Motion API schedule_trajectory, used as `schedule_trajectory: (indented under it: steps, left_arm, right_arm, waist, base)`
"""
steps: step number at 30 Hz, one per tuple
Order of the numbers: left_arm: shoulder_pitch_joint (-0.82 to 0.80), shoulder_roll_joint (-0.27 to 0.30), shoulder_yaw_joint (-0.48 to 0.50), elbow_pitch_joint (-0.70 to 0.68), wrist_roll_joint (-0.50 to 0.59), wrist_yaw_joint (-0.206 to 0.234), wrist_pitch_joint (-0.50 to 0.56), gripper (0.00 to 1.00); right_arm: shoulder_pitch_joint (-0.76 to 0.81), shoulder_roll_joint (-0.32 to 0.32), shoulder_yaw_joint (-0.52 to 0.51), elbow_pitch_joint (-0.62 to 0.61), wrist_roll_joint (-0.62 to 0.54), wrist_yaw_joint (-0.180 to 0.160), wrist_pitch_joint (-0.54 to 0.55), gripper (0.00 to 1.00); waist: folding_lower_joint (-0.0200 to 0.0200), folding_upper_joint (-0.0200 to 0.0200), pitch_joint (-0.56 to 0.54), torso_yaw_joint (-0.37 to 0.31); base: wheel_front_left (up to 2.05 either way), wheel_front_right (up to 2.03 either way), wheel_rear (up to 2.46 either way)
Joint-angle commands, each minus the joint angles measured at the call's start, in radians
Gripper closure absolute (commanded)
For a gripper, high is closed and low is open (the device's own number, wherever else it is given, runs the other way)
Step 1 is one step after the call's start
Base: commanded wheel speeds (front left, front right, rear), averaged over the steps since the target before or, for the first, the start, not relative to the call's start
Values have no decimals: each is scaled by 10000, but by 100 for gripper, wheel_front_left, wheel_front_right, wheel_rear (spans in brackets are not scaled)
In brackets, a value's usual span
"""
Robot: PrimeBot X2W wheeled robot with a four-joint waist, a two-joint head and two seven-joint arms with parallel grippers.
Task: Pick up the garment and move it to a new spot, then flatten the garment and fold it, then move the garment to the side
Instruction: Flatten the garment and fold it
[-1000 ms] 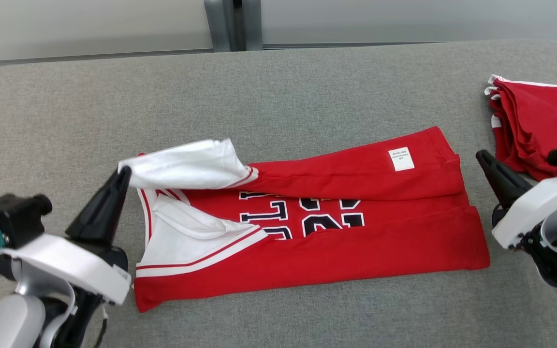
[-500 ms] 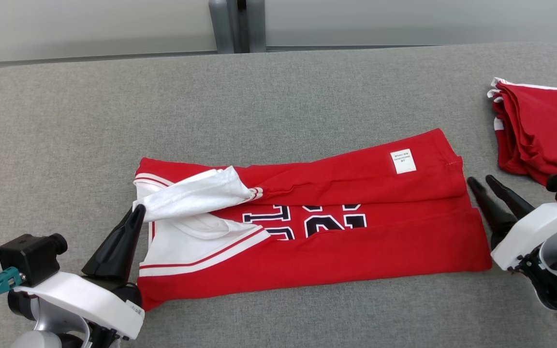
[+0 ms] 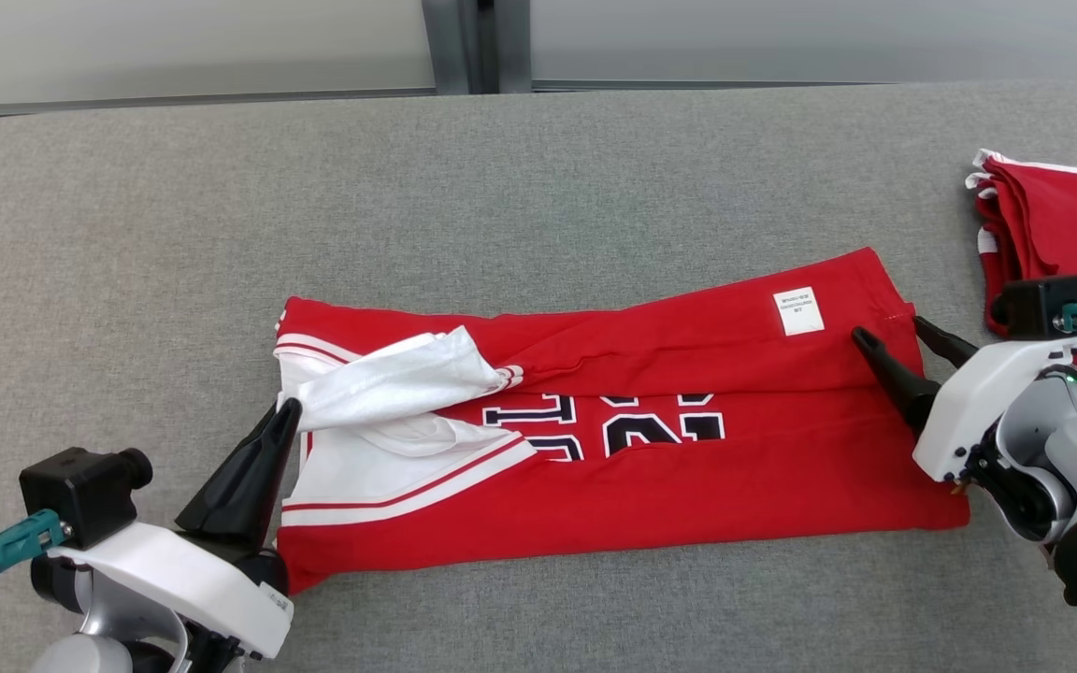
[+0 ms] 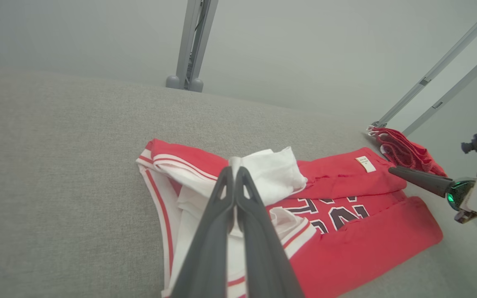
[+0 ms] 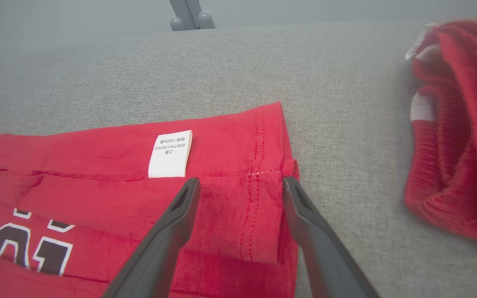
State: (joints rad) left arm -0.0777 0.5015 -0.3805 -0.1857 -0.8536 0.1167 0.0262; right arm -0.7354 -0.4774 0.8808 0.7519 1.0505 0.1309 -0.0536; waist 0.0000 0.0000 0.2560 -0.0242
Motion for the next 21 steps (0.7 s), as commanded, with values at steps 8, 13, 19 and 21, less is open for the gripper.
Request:
schedule_trajectory:
  steps: [8, 13, 19, 21]
  left_arm:
    - [-382, 83, -154, 104, 136, -101, 126, 100]
    - [-441, 73, -224, 154, 139, -139, 180, 100]
    - [-487, 103, -207, 186, 189, -99, 119, 100]
    - [-475, 118, -166, 159, 225, -88, 24, 100]
  right_arm:
    - [-664, 352, 467, 1087, 30, -4, 238, 18]
    - [-842, 457, 801, 1523, 39, -4, 139, 96]
    - [-999, 508, 1176, 1584, 24, -6, -424, 100]
    - [-1035, 431, 1260, 1540, 27, -6, -665, 100]
  waist:
    - [0, 0, 67, 127]
    - [0, 0, 51, 153]
    - [0, 0, 0, 47]
    - [0, 0, -59, -19]
  base:
    - [0, 0, 0]
    - [0, 0, 0]
    - [0, 0, 0]
    - [0, 0, 0]
